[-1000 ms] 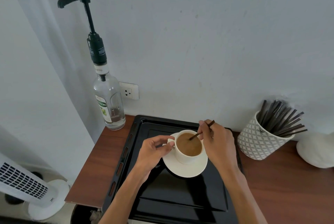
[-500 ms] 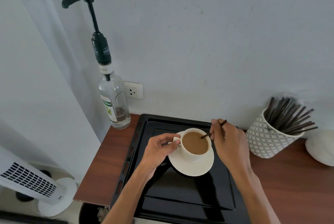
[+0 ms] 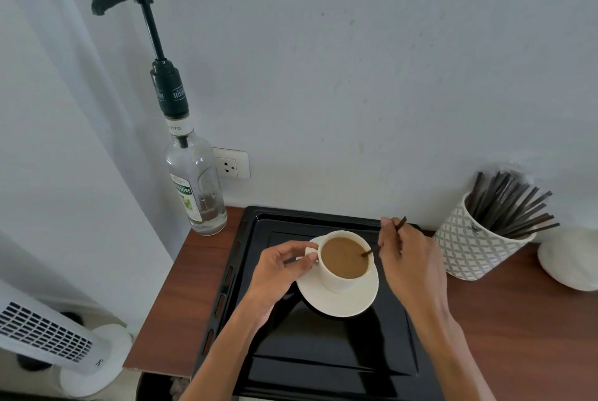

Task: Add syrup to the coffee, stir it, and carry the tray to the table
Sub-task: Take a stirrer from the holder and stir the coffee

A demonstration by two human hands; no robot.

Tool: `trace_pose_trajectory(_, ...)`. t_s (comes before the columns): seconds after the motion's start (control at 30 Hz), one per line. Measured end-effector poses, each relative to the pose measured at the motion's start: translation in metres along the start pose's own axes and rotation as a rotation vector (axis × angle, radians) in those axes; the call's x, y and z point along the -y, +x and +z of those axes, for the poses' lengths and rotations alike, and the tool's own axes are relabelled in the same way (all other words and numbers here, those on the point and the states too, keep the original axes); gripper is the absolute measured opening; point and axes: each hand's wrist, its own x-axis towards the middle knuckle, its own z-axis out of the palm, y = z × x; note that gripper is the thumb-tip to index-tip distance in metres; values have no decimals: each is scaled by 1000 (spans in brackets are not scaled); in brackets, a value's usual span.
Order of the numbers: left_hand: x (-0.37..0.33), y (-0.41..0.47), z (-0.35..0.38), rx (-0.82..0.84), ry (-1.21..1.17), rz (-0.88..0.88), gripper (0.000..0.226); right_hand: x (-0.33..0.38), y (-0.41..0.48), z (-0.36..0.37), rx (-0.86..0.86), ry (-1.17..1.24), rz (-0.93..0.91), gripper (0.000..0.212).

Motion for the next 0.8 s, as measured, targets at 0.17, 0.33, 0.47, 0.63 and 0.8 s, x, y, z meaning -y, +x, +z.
trace_pose_trajectory(0.17,2,1,0,6,-6,-6,17,4,-10,4,115,135,26,45)
trace_pose_trajectory(0.33,1,1,-1,17,-3,-9,16,15,-1,12,56,47,-58,40)
trace_pose_trajectory(0.47,1,1,1,-3,-21,-19,16,5,0,-3,4,-20,-63,43)
trace_pose_trajectory(0.63,3,1,0,5,-3,-10,15,13,-13,9,106,148,35,45)
trace_pose_trajectory(0.8,3,2,0,4,0,3,15,12,-1,10,18,57,-5,42)
